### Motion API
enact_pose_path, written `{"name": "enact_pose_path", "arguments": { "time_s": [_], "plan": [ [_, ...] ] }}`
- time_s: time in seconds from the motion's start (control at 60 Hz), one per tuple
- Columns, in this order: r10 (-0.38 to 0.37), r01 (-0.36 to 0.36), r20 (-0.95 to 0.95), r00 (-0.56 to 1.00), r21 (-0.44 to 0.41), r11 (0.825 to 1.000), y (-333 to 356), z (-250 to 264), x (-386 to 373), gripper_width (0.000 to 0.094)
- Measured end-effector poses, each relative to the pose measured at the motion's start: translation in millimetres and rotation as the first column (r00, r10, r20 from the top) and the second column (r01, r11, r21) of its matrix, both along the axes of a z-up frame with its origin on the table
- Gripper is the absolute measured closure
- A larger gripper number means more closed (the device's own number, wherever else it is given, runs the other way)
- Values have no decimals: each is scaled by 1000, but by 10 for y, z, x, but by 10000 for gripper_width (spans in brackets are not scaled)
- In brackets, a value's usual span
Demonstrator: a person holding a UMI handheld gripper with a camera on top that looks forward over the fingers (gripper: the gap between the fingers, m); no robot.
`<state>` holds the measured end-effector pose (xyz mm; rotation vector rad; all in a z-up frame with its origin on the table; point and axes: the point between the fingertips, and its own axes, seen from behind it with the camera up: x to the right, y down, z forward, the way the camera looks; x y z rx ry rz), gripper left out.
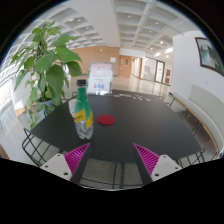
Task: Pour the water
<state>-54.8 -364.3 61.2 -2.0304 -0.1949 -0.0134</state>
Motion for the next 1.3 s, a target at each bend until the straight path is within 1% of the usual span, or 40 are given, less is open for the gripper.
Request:
{"name": "enact_pose_path", "arguments": {
  "time_s": [0.083,0.15,0.3,0.35,0.4,0.45,0.467,0.5,0.517,0.6,0.667,0.75,0.8,0.85,0.917,0.983,1.033,1.083,1.117,1.167,1.217,1.267,1.3],
  "plan": [
    [19,-18,-39,999,36,999,218,39,-500,79],
    [17,-14,-51,999,71,997,457,49,-791,78],
    [-27,36,-64,998,144,989,1020,86,-1136,83],
    [-43,52,-58,997,164,985,1205,84,-1204,103],
    [-62,69,-48,997,178,982,1309,66,-1157,145],
    [-80,86,-41,996,182,980,1432,11,-1185,212],
    [-84,90,-42,996,183,979,1458,0,-1186,241],
    [-94,101,-46,995,194,976,1502,1,-1170,354],
    [-95,104,-52,994,205,973,1514,17,-1145,388],
    [-97,109,-66,993,217,970,1521,22,-1142,457],
    [-117,130,-70,991,217,967,1482,33,-1051,516],
    [-146,145,-14,989,230,962,1472,109,-832,521],
    [-189,176,28,982,244,954,1501,197,-567,520],
    [-243,214,83,966,263,941,1549,304,-247,519],
    [-325,259,182,928,311,914,1669,564,209,520],
    [-393,264,315,864,381,886,1794,926,609,520],
    [-425,236,416,804,433,870,1913,1239,801,520],
    [-442,179,518,732,479,859,2073,1553,920,520],
    [-448,128,585,675,506,853,2170,1750,919,520],
    [-451,31,681,577,534,845,2338,2077,848,518],
    [-452,-81,767,455,541,837,2490,2278,660,517],
    [-452,-202,833,319,526,826,2624,2437,381,518],
    [-453,-287,861,231,505,814,2698,2512,155,517]
  ]
}}
